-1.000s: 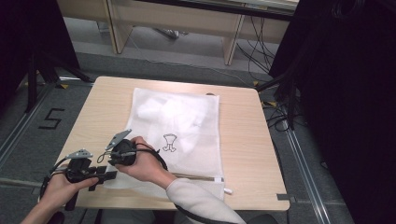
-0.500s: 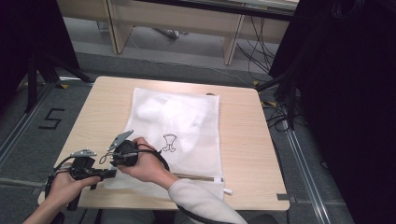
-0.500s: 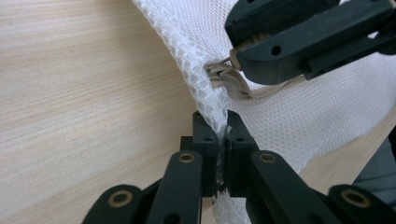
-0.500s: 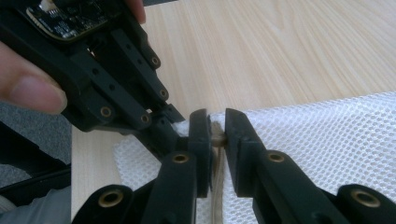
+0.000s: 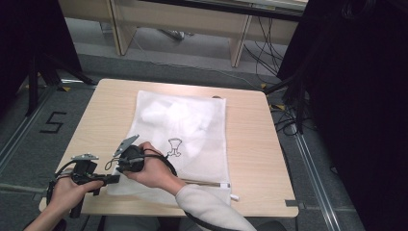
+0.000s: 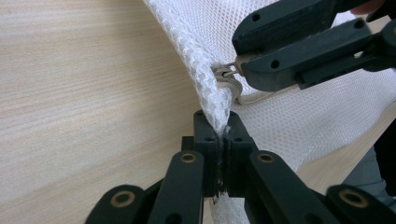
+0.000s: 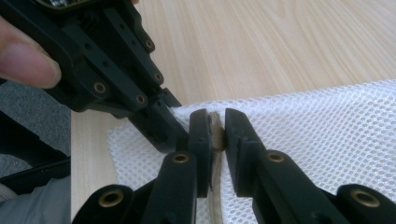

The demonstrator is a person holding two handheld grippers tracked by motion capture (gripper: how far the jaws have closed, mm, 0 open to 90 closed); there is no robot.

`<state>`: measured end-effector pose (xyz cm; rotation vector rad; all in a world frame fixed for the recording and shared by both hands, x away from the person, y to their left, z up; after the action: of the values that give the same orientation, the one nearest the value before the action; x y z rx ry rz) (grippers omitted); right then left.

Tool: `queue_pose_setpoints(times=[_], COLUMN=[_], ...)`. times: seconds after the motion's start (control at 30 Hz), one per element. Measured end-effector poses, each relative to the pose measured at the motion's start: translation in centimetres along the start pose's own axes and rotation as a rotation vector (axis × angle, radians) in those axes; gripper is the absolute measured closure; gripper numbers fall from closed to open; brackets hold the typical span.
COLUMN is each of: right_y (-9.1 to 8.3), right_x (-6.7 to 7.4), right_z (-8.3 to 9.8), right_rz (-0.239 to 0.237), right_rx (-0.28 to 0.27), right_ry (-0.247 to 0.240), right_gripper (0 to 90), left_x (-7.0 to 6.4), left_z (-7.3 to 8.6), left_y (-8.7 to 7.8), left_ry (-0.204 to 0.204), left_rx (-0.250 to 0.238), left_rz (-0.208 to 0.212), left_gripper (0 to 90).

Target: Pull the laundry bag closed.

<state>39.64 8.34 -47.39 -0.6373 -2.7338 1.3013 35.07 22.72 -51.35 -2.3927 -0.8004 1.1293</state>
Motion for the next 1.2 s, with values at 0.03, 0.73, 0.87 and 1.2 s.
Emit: queue_pose_setpoints(times=[0.03,0.73,0.87,1.2], right_y=[0.0,0.3,0.4,0.4], right_x=[-0.1,-0.4,-0.3,-0.4], right_z=[0.2,1.6,1.9,2.2], right_rz=[-0.001,-0.014,-0.018,-0.022], right_rx=[-0.003,0.063,0.064,0.073], right_ry=[-0.004,-0.012,-0.004,-0.025], right_gripper=[82.4,82.7,82.7,82.7], left_x=[0.0,-0.1,-0.2,-0.4], left_z=[0.0,-0.1,0.0,-0.2], left_y=[0.0,-0.2,-0.2,-0.2], left_ry=[0.0,-0.009,0.005,0.019], left_rx=[-0.002,0.004,0.001,0.007], left_rz=[0.0,0.013,0.002,-0.002], left_gripper=[86.3,86.3,86.3,86.3])
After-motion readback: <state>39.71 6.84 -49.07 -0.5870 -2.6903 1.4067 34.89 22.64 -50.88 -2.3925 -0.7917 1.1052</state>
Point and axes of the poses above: each handheld gripper's, and its own axes: y roughly forward along the jaws, z roughly out of its underside, x roughly to its left, the point moved 3 cm from there along y, roughly forward along the jaws, and after that the axes turned 12 degrees about z, right-handed, at the moved point
